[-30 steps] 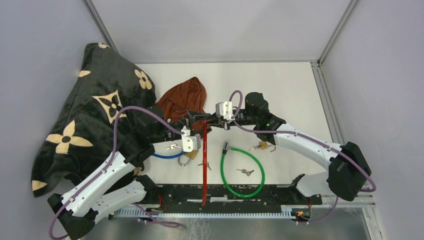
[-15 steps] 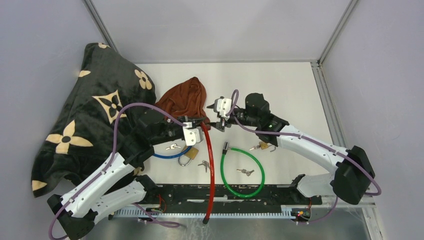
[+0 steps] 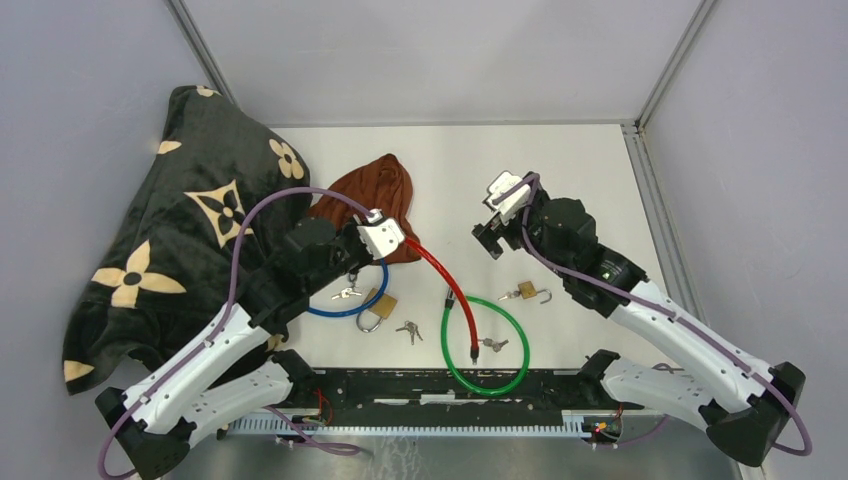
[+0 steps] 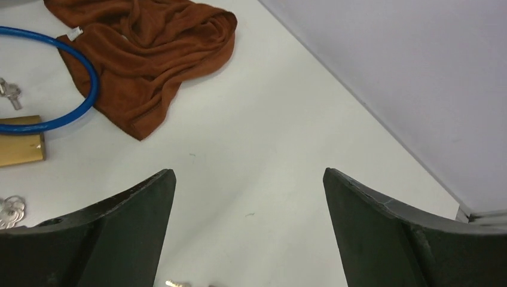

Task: Lock with the key
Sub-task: Adjust the lock.

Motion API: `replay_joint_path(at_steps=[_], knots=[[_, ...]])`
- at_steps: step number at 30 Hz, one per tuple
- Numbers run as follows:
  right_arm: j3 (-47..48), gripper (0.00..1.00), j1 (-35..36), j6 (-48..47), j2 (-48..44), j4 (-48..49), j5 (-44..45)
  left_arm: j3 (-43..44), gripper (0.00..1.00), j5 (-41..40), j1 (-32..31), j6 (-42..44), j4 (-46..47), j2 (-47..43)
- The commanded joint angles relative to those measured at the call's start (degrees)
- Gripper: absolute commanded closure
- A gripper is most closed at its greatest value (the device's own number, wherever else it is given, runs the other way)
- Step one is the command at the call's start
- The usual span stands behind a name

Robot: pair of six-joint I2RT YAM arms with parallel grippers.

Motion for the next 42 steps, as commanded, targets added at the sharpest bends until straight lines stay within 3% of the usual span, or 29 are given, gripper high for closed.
replay_joint_path(at_steps=[1,4,9,12,18,21,25,34,40,42], knots=[[7.39,0.02,0.93,4.41,-2.04,-14.44,-0.06,-0.28,0.98,-6.22,0.05,-3.31,2.12,0.15],[12.97,0.02,2.49,6.08,-1.66,-22.03,-7.29,-0.76,0.98,-9.54,0.02,-1.89,2.68,0.49],[14.57,0.02,2.68,5.53,-2.38,-25.66,-31.25,-1.12,0.98,-11.48,0.03,-0.99,3.61,1.15],[12.92,0.02,2.7,5.77,-2.37,-26.05,-36.22,-1.38,0.98,-12.21,0.02,-0.89,4.27,1.24],[3.37,0.02,3.04,13.71,-0.07,-18.18,-29.06,-0.88,0.98,-11.65,0.07,-1.73,4.31,1.33],[-3.44,0.04,3.16,16.74,-1.61,-8.83,-21.26,-0.78,0.98,-10.98,0.09,-1.87,4.22,1.11],[-9.0,0.22,3.2,20.98,-2.28,0.15,-16.88,-0.8,0.98,-10.54,0.05,-2.22,4.11,0.97],[-16.13,0.32,4.52,24.27,0.28,10.05,-16.62,-0.52,0.98,-8.71,0.05,-4.68,3.65,0.88],[-19.35,0.62,4.78,24.93,0.13,14.56,-7.19,0.54,0.98,-5.58,0.24,-10.22,1.26,0.43],[-19.66,0.63,4.68,24.86,0.97,15.33,-5.6,1.36,0.98,-2.92,0.78,-13.21,0.51,0.2]])
